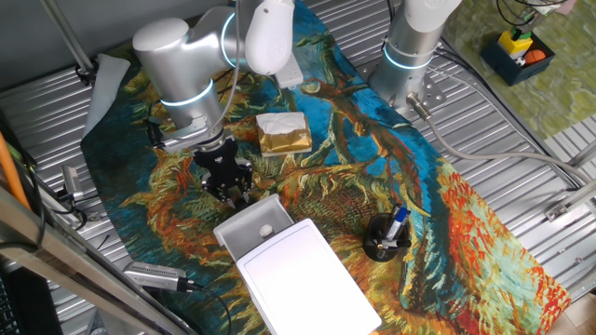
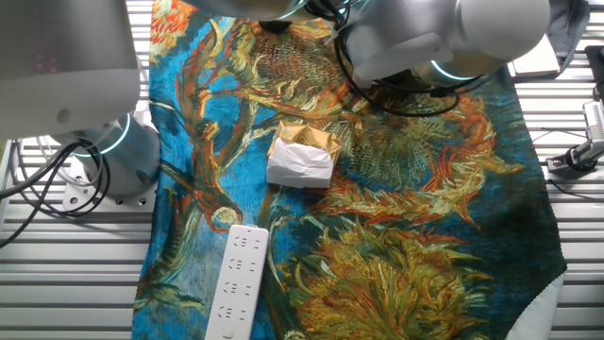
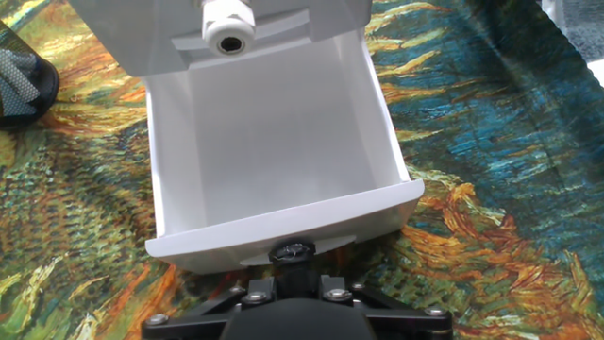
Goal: Grasp the handle and close the drawer
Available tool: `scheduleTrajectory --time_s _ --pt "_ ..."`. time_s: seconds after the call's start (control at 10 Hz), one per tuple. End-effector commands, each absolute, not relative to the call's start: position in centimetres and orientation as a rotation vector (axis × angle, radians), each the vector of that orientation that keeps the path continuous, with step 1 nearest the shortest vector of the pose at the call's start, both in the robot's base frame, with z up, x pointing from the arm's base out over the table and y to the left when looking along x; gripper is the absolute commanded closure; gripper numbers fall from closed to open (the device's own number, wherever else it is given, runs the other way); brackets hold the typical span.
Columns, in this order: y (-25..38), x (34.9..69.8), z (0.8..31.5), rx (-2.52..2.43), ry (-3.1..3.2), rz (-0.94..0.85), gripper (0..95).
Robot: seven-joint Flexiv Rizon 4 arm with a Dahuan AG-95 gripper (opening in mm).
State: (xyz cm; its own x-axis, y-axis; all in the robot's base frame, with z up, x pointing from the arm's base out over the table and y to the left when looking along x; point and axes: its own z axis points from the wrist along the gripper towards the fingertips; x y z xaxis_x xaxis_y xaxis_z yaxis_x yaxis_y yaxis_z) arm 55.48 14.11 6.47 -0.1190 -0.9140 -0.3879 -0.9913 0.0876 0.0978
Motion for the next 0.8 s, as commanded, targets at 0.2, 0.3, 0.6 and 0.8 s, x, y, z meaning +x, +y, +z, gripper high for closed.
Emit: scheduleTrajectory --time_s 0.2,0.3,0.6,0.8 --pt "14.21 55.55 6.42 -1.915 2.138 0.495 95.0" --pt "14.26 55.54 6.42 -1.915 2.139 0.494 95.0" --pt "14.34 55.53 6.44 -1.916 2.14 0.492 95.0" --pt "14.39 55.48 6.41 -1.916 2.14 0.492 95.0"
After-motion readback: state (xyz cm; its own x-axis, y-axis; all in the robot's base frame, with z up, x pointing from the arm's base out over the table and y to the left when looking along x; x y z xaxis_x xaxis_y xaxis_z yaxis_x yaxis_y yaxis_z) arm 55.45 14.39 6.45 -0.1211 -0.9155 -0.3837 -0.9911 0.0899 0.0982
